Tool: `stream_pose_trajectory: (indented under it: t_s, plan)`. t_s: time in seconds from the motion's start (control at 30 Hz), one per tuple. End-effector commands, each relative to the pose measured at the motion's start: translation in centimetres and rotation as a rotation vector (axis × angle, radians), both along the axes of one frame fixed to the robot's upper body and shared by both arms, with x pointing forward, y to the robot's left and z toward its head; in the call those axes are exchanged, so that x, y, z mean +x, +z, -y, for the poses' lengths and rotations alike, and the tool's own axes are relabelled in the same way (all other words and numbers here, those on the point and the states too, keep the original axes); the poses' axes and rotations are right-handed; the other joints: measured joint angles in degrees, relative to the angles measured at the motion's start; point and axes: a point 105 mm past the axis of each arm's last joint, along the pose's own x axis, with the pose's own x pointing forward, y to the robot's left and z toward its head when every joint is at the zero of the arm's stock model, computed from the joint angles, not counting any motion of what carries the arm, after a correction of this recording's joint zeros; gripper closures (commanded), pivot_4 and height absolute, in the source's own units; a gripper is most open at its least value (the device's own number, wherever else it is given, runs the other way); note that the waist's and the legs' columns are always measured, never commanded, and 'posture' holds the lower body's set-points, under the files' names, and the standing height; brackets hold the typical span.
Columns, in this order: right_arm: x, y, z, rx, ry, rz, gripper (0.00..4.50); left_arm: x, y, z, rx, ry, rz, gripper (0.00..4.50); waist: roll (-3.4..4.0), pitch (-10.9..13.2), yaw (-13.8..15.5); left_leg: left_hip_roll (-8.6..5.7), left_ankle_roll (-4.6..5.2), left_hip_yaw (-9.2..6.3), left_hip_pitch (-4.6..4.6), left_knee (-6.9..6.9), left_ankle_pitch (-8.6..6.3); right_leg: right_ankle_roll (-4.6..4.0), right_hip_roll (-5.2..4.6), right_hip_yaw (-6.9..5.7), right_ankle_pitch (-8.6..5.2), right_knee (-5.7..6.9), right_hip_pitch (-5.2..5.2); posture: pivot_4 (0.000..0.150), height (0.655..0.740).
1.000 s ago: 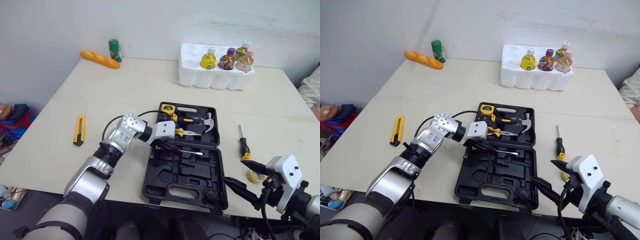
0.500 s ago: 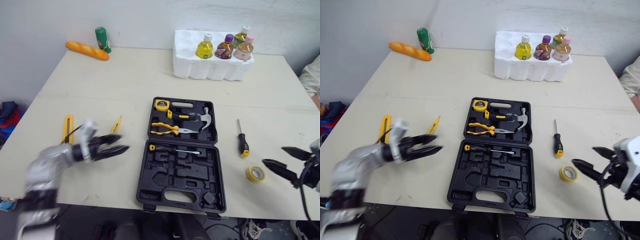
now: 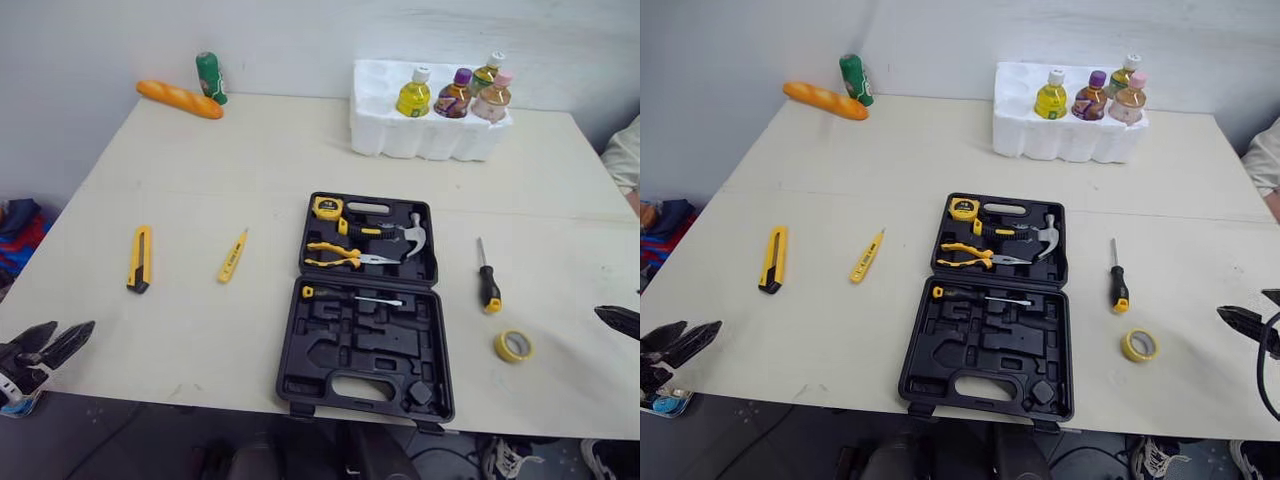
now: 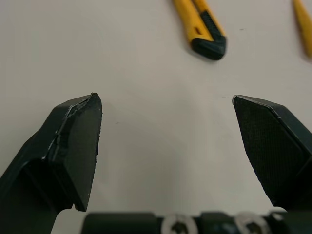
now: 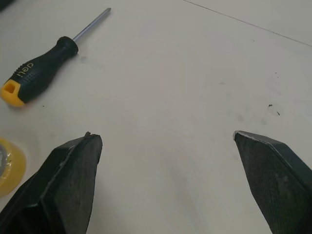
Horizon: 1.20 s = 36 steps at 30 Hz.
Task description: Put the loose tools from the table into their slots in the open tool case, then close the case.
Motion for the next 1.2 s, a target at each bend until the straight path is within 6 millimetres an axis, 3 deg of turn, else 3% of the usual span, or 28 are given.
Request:
stream_pose_trajectory:
  t_s: [0.03, 0.07, 0.17, 0.37, 0.47, 0.53, 0.7, 0.83, 1.2]
  plan:
    - [0.4, 1.3, -0.4, -0.036, 0.039, 0.034, 0.00, 1.3, 2.1, 1.6, 0.056, -0.090, 0.059, 0.03, 0.05, 0.01, -0.11, 0.00, -0.02, 0.00, -0.02, 0.00, -0.01, 0.00, -0.02, -0.02, 0.00, 0.00, -0.01, 0.150, 0.7339]
    - [0.4, 1.2, -1.0, -0.033, 0.057, 0.036, 0.00, 1.9, 2.5, 2.8, 0.057, -0.142, 0.067, 0.03, 0.06, 0.01, -0.12, 0.00, -0.01, 0.00, -0.03, 0.00, -0.01, 0.00, -0.04, -0.02, 0.00, 0.00, -0.01, 0.150, 0.7339]
    - [0.6, 1.5, -5.0, 0.021, 0.154, 0.076, 0.00, 4.0, 4.4, 9.7, 0.056, -0.444, 0.097, 0.03, 0.05, 0.00, 0.06, 0.00, -0.09, -0.07, -0.08, -0.01, -0.01, 0.01, -0.03, -0.10, 0.00, 0.02, -0.01, 0.150, 0.7339]
    - [0.6, 1.3, -12.9, 0.112, 0.222, 0.145, 0.00, 4.8, 7.0, 19.7, 0.106, -0.909, 0.151, 0.03, 0.23, 0.07, -0.20, 0.02, -0.46, -0.04, -0.13, -0.01, 0.20, 0.12, 0.11, -0.03, 0.05, 0.07, -0.02, 0.150, 0.7339]
    - [1.4, 0.5, -14.8, 0.122, 0.128, 0.146, 0.00, 4.5, 9.1, 23.8, 0.085, -1.112, 0.224, 0.03, 0.22, 0.10, -0.47, 0.09, -0.57, 0.02, -0.12, 0.06, 0.24, 0.19, 0.29, 0.11, 0.09, 0.11, -0.02, 0.150, 0.7339]
    - [2.4, -0.3, -14.5, 0.111, -0.007, 0.136, 0.00, 4.0, 10.3, 26.1, 0.086, -1.238, 0.266, 0.03, 0.21, 0.11, -0.47, 0.12, -0.63, 0.01, -0.11, 0.15, 0.31, 0.22, 0.39, 0.17, 0.12, 0.16, -0.03, 0.150, 0.7339]
    - [4.0, -2.1, -13.8, 0.090, -0.212, 0.104, 0.00, 4.4, 12.3, 28.8, 0.102, -1.403, 0.342, 0.03, 0.24, 0.11, -0.35, 0.07, -0.68, 0.06, -0.09, 0.17, 0.50, 0.22, 0.48, 0.27, 0.13, 0.27, -0.09, 0.150, 0.7339]
    - [5.0, -2.7, -13.5, 0.134, -0.300, 0.083, 0.00, 4.8, 12.9, 29.9, 0.108, -1.473, 0.366, 0.03, 0.25, 0.12, -0.40, 0.06, -0.73, 0.10, -0.09, 0.15, 0.63, 0.19, 0.52, 0.33, 0.10, 0.40, -0.15, 0.150, 0.7339]
    - [8.3, -2.7, -14.0, 0.128, -0.261, -0.098, 0.00, 5.5, 12.2, 31.5, 0.132, -1.565, 0.387, 0.03, 0.28, 0.14, -0.40, 0.05, -0.71, 0.26, -0.11, 0.24, 0.82, 0.19, 0.55, 0.50, 0.11, 0.67, -0.34, 0.150, 0.7339]
